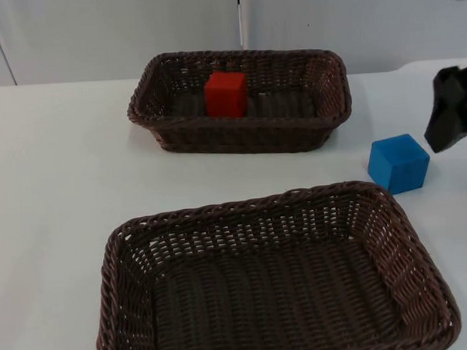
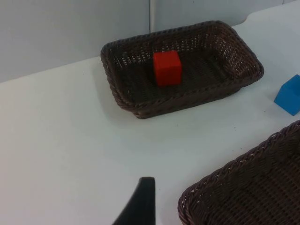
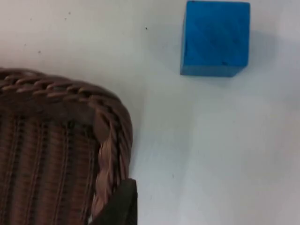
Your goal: Pick up one cube with the left hand and place it into the upper basket. Pick up one cube with the right hand and place it into the lower basket.
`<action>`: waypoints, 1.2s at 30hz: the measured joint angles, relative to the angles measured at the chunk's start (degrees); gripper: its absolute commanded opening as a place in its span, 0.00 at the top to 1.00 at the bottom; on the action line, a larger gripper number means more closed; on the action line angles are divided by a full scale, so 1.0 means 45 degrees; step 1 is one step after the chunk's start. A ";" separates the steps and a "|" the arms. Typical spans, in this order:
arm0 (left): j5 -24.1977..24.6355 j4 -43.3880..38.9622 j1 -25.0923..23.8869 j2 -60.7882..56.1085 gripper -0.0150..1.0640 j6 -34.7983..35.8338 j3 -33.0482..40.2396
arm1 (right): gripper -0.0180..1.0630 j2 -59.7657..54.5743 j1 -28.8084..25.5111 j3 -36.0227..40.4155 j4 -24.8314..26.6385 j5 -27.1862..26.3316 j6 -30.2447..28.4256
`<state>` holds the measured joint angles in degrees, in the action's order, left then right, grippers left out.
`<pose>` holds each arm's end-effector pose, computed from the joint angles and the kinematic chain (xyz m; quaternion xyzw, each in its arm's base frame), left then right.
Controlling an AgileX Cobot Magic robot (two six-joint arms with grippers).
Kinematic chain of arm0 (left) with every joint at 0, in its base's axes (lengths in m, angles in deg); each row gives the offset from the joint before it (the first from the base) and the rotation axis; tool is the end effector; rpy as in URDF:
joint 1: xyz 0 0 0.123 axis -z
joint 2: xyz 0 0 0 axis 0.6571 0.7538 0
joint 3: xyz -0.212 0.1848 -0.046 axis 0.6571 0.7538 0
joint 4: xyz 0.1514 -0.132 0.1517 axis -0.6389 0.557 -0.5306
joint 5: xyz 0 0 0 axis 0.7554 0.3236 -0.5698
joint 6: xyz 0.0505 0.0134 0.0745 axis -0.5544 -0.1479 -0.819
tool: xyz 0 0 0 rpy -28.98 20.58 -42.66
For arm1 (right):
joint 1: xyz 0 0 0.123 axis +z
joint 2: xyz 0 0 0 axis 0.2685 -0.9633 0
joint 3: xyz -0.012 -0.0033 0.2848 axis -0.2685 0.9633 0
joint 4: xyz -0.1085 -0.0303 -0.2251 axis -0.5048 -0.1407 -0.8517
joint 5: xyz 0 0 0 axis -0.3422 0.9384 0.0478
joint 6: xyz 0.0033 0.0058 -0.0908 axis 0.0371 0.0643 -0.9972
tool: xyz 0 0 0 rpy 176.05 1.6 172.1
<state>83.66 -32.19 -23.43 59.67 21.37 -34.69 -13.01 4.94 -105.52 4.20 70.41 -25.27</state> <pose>0.1321 -0.0524 0.3484 0.1729 0.8526 -0.1149 0.4796 0.3006 0.1114 0.2182 -0.1584 0.9628 0.0371 0.2155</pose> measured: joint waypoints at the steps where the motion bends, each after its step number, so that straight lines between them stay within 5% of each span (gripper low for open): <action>1: 0.0000 0.0000 0.0000 0.0000 0.16 0.0000 0.0000 | 0.01 -0.0254 0.0000 0.0000 0.0000 -0.0303 0.0000; 13: 0.0000 0.0000 0.0000 0.0000 0.16 0.0000 0.0000 | 0.01 -0.2869 0.0000 -0.0020 -0.0330 -0.4460 0.0024; 36: 0.0000 0.0000 0.0000 0.0000 0.16 0.0000 0.0000 | 0.01 -0.5334 -0.0166 -0.0020 -0.0545 -0.8292 0.0048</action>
<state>83.66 -32.19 -23.43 59.67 21.37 -34.69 -37.01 4.19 -105.61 1.75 33.09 -25.05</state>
